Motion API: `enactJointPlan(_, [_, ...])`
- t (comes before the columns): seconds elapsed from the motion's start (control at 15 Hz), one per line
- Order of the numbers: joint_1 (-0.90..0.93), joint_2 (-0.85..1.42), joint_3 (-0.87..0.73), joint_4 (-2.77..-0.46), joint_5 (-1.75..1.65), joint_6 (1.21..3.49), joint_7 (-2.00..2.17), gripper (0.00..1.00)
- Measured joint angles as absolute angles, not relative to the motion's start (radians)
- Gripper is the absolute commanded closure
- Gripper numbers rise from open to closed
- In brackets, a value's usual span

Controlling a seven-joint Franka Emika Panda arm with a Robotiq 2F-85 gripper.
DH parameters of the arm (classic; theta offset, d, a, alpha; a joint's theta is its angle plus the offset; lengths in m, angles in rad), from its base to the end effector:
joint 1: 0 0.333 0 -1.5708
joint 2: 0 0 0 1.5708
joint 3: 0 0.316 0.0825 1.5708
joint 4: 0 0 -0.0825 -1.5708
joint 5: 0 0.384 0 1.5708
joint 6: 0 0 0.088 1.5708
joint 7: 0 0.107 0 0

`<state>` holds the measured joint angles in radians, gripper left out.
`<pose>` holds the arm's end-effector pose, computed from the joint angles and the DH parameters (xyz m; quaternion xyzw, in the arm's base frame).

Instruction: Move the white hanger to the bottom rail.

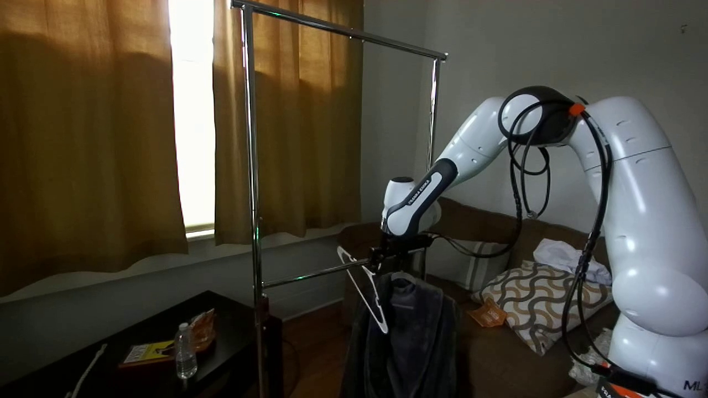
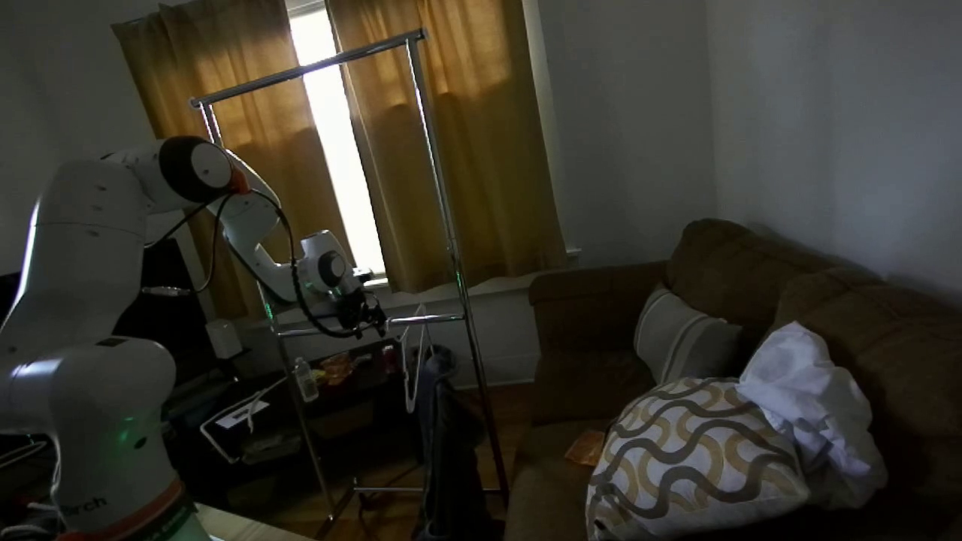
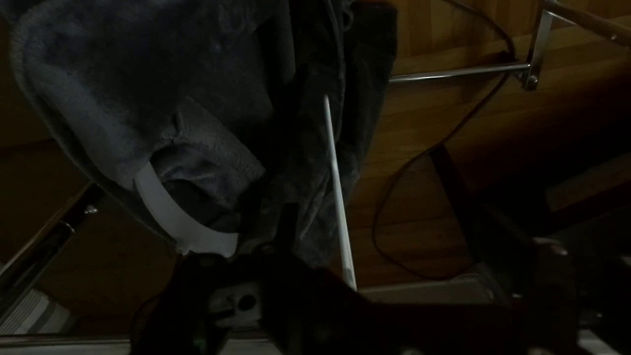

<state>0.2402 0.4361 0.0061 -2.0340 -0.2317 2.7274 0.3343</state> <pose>0.6024 0.1602 0.2536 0.9886 0.0551 0.1390 0.0195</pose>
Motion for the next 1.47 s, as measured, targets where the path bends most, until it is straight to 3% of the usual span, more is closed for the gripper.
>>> enactJointPlan(1.47, [0.246,0.008,0.016,-2.292,-0.340,2.559,0.527,0.00])
